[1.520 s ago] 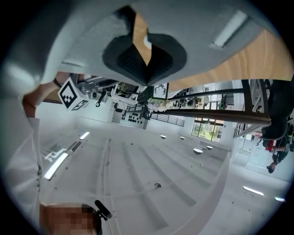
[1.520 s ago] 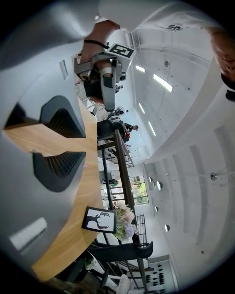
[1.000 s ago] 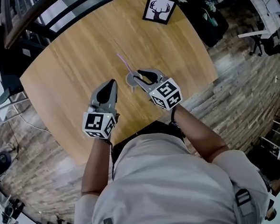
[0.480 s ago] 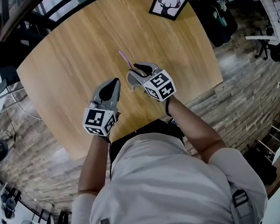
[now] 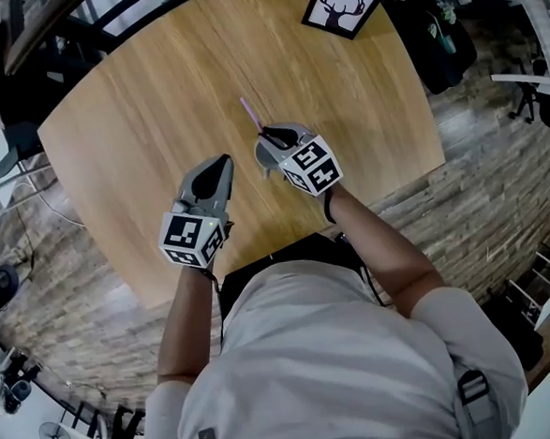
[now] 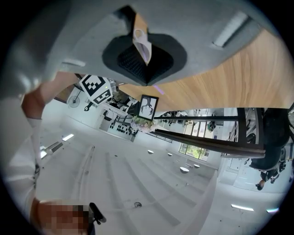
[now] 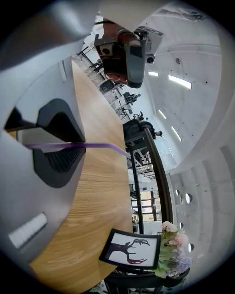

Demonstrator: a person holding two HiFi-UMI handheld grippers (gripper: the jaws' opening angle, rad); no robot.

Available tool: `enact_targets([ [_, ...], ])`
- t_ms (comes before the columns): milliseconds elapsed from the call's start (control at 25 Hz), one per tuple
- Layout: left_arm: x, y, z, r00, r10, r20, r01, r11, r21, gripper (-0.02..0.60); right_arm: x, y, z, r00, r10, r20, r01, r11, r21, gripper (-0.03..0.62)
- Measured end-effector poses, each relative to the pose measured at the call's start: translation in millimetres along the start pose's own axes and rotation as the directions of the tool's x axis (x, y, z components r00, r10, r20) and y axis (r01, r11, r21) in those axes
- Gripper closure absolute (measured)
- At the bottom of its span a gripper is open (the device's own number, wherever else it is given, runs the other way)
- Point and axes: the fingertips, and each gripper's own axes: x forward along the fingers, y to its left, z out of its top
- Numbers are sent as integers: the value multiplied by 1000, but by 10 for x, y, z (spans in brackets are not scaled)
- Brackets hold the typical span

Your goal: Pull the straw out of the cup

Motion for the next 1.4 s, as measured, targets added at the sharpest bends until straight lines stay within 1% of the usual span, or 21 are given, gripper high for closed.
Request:
enact_targets([
  [40, -10, 14, -6, 1000, 4, 0, -4, 1000, -3, 577, -8, 0, 2, 1000, -4, 2, 4, 1000, -3, 549],
  [400, -196, -26, 30, 1000, 22, 16, -22, 1000, 7, 577, -213, 20, 137, 996, -51, 67, 51, 999, -1, 551],
  [680, -460, -133, 75, 1000, 8, 30, -9, 999, 35, 577, -516, 201, 417, 982, -98, 164, 101, 995, -10, 551],
  [880, -680, -210, 125, 999, -15, 45, 12, 997, 73, 577, -772, 382, 668, 962, -138, 236, 148, 989, -23, 551],
  [1040, -898, -260, 152, 997, -39, 61, 33, 995, 93, 577, -1013, 586, 823, 943, -164, 289, 175, 984, -12, 551],
  [1240, -1205, -270, 154, 995, -52, 82, 41, 991, 125, 577, -1339, 871, 993, 910, -203, 361, 220, 975, -6, 551],
  [1400, -1436, -350, 222, 991, -80, 107, 64, 986, 153, 577, -1547, 1118, 1074, 887, -235, 398, 253, 967, 7, 551],
])
